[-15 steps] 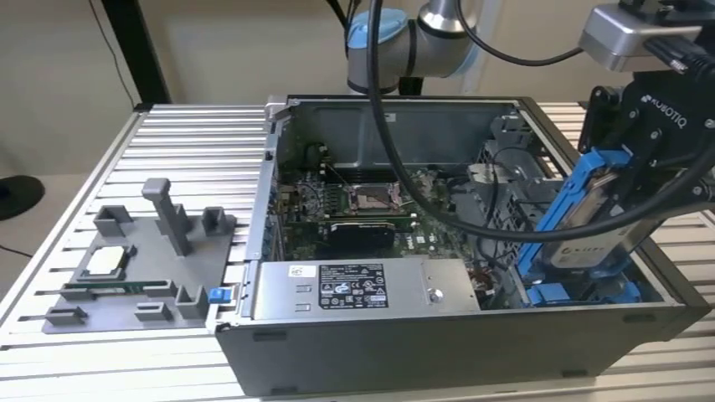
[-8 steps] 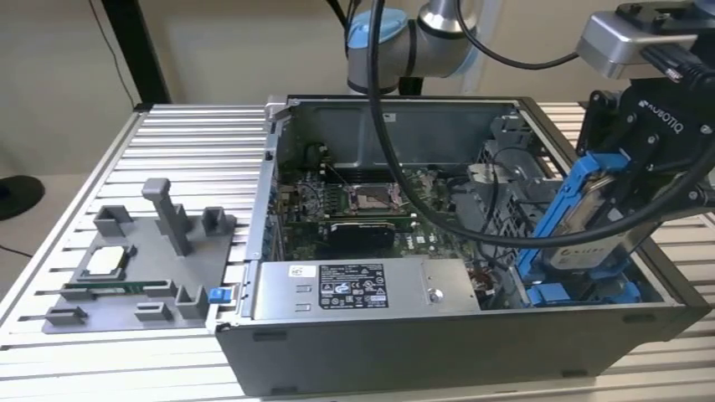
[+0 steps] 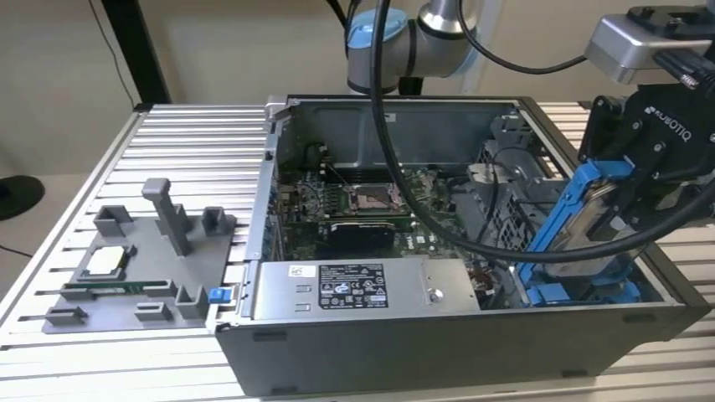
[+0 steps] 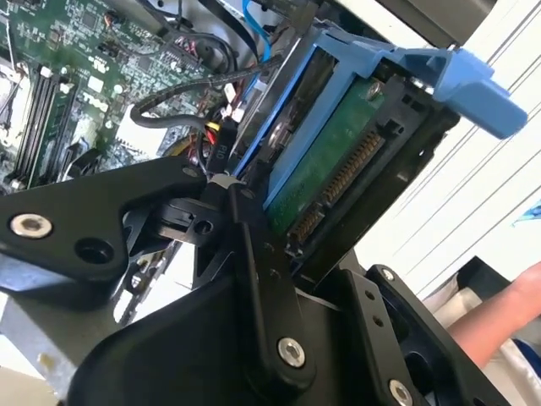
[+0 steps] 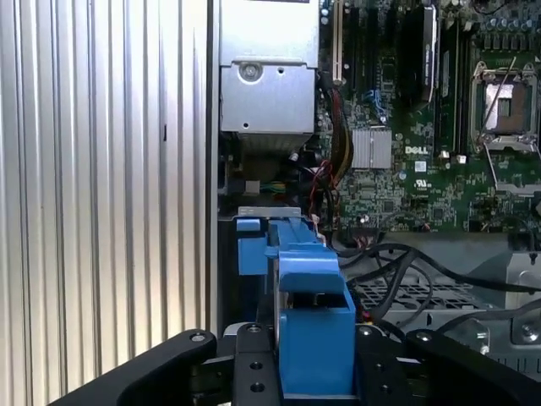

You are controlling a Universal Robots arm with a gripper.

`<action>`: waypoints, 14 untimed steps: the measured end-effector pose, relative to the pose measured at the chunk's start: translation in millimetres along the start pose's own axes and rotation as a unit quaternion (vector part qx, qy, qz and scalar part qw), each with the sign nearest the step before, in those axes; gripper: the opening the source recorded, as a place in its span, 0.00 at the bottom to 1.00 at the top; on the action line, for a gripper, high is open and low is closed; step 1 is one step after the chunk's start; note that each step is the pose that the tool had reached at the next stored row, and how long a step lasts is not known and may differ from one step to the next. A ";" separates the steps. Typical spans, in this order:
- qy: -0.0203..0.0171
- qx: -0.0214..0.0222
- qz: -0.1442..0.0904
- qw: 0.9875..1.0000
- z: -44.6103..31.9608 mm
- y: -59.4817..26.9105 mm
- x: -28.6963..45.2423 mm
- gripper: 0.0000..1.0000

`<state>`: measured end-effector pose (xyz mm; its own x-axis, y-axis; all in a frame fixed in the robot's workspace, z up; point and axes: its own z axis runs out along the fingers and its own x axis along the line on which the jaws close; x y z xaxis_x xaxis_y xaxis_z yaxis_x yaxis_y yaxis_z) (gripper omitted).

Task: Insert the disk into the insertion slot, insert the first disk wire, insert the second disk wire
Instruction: 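Insert the disk into the insertion slot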

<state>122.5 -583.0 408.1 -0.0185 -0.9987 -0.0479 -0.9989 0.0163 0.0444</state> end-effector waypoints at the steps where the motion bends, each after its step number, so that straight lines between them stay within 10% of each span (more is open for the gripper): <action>1: 0.000 0.000 0.000 1.000 0.3 0.1 0.0 0.00; 14: -0.003 -0.004 0.000 1.000 14.7 -1.5 0.7 0.00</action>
<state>123.4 -583.1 393.3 -0.0190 -0.9983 -0.0548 -0.9985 0.0162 0.0515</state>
